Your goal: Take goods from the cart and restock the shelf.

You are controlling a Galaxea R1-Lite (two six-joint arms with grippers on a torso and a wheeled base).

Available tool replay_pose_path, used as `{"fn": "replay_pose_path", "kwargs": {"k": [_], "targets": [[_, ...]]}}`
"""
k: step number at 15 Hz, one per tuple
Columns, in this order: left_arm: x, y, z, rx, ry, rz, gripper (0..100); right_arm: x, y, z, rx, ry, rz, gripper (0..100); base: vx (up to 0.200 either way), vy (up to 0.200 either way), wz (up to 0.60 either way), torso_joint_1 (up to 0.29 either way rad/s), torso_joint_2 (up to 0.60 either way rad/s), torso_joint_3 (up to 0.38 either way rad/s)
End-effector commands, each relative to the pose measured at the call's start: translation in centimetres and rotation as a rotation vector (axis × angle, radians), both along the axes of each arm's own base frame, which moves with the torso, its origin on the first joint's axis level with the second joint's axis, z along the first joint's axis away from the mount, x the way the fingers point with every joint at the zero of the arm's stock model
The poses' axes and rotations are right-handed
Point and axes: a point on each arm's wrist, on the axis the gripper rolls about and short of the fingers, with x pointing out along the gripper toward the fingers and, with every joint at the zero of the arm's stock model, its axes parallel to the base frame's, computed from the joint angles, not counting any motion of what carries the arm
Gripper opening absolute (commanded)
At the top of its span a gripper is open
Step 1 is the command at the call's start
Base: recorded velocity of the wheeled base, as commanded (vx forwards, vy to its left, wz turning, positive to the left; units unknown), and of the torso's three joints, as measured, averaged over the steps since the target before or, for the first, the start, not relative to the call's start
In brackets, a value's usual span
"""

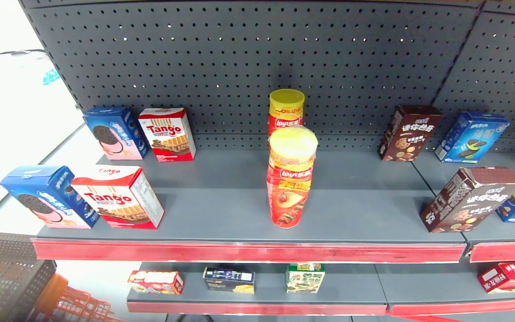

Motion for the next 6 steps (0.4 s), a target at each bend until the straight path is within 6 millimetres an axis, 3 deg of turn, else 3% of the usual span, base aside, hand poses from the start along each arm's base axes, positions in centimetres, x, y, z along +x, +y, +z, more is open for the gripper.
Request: {"fn": "replay_pose_path", "kwargs": {"k": [1, 6], "targets": [[0.01, 0.0, 0.0, 0.001, 0.001, 0.0, 100, 0.01, 0.0, 0.0, 0.0, 0.001, -0.001, 100, 0.0, 0.0, 0.0, 0.0, 0.0, 0.0], [0.01, 0.0, 0.0, 0.003, 0.001, 0.0, 100, 0.01, 0.0, 0.0, -0.002, 0.001, -0.002, 100, 0.0, 0.0, 0.0, 0.0, 0.0, 0.0]]}}
